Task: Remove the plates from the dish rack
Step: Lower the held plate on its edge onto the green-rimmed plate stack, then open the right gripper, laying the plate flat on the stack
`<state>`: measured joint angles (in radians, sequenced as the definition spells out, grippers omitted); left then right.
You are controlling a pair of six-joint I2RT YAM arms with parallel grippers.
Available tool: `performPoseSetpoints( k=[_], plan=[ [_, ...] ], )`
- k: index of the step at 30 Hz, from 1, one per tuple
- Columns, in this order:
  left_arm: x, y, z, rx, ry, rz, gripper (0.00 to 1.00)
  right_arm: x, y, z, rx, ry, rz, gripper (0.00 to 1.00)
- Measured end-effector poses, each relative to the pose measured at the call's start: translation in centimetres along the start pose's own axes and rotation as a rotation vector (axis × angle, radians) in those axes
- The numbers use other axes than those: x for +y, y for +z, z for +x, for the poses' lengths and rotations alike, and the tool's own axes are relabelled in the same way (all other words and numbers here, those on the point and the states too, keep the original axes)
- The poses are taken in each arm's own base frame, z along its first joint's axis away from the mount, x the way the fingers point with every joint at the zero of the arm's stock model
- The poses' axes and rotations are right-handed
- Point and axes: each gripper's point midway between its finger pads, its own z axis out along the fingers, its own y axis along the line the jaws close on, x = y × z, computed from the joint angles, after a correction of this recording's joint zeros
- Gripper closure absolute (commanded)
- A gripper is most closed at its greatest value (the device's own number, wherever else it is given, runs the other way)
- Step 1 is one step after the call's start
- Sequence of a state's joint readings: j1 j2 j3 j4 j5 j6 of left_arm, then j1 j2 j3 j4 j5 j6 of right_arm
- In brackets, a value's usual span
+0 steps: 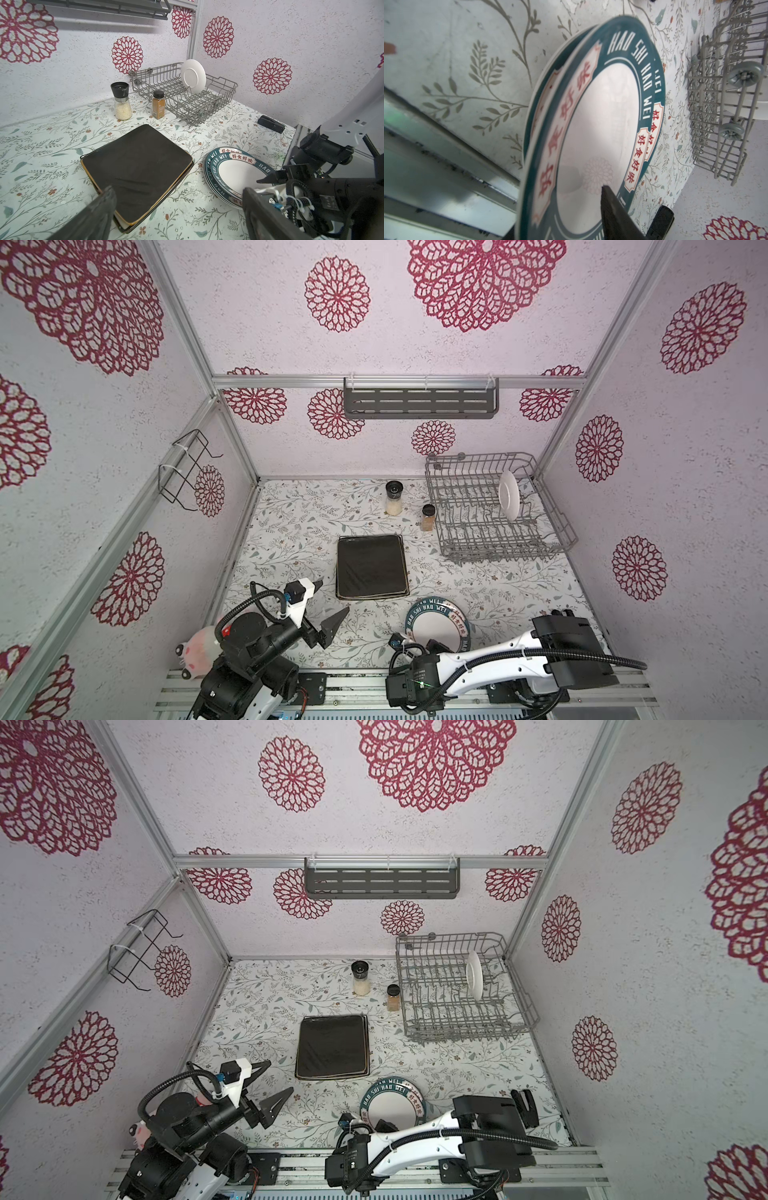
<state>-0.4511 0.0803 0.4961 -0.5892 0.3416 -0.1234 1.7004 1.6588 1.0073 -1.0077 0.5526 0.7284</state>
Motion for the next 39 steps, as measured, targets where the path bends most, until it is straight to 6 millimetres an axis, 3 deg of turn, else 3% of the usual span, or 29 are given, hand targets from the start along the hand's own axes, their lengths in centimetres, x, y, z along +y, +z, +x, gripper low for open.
performPoseSetpoints(
  k=[22, 39],
  plan=[
    [0.2, -0.3, -0.2, -0.016, 0.005, -0.014, 0.03, 0.2, 0.3, -0.3, 0.034, -0.023, -0.094, 0.53],
    [-0.1, -0.9, -0.8, -0.056, 0.019, -0.012, 0.03, 0.4, -1.0, -0.8, 0.059, -0.059, -0.144, 0.53]
  ],
)
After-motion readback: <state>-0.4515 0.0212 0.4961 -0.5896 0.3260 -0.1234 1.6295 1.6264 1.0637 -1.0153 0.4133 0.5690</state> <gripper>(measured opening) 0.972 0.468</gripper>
